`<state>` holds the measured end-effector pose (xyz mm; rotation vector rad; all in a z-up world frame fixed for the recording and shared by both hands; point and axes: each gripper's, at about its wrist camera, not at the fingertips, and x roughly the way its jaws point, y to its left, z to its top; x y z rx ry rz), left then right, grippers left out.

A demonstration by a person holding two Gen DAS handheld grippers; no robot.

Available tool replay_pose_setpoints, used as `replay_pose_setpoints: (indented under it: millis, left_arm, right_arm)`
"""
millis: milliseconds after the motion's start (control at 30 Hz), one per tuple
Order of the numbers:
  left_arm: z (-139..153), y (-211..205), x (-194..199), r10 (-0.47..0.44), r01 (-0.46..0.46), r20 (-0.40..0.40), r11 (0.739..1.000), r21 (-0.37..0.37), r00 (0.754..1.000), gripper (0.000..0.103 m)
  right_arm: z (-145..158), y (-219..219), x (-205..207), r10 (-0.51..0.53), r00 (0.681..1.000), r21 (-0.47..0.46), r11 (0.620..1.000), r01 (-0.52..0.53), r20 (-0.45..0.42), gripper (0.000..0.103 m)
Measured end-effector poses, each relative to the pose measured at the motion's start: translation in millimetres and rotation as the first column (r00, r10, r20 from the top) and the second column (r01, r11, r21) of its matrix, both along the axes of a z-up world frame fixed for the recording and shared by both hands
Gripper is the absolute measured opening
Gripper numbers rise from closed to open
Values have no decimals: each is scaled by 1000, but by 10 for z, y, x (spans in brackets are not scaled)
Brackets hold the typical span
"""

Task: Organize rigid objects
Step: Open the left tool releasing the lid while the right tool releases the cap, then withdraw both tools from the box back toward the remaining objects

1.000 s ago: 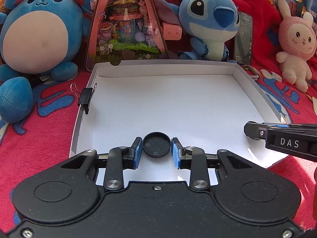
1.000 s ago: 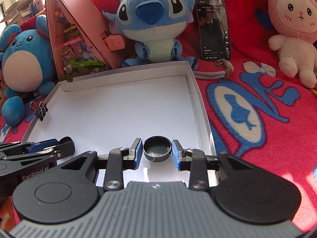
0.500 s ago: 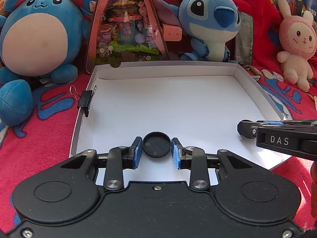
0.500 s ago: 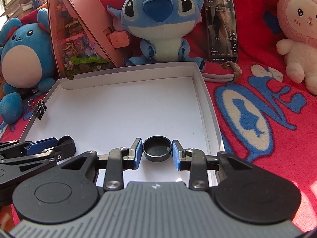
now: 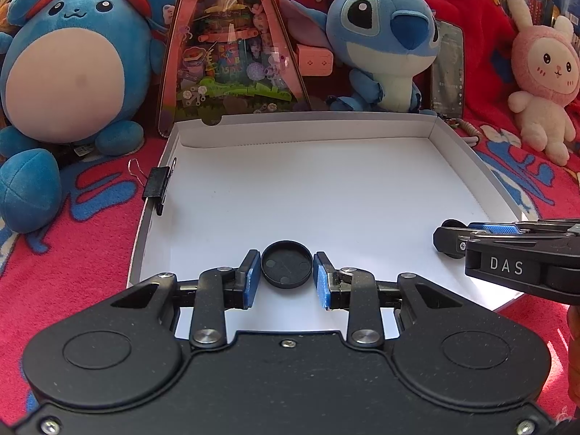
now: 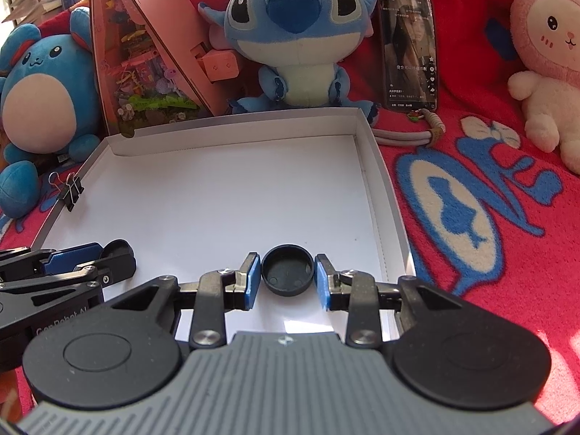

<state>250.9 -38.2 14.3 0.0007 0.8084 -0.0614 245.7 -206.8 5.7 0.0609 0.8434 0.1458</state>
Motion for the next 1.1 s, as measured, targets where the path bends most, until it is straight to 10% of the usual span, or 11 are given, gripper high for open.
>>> replay_pose_setpoints:
  millis: [567,800,1100]
  left_arm:
    - [87,-27,-61,-8,8,24,1000,6,1000,54]
    - [227,-27,-253,-29,26,94,999,37,995,86]
    - [356,36,-599,-77,70,133,996,54,988,90]
  right_arm:
    - [27,9,-69,19,999,9,1000,-20,39,68]
    - [163,-49,-182,18,996,13,1000,-19,86,80]
    - [305,-129,-459,44,989,42,998,-50,140,88]
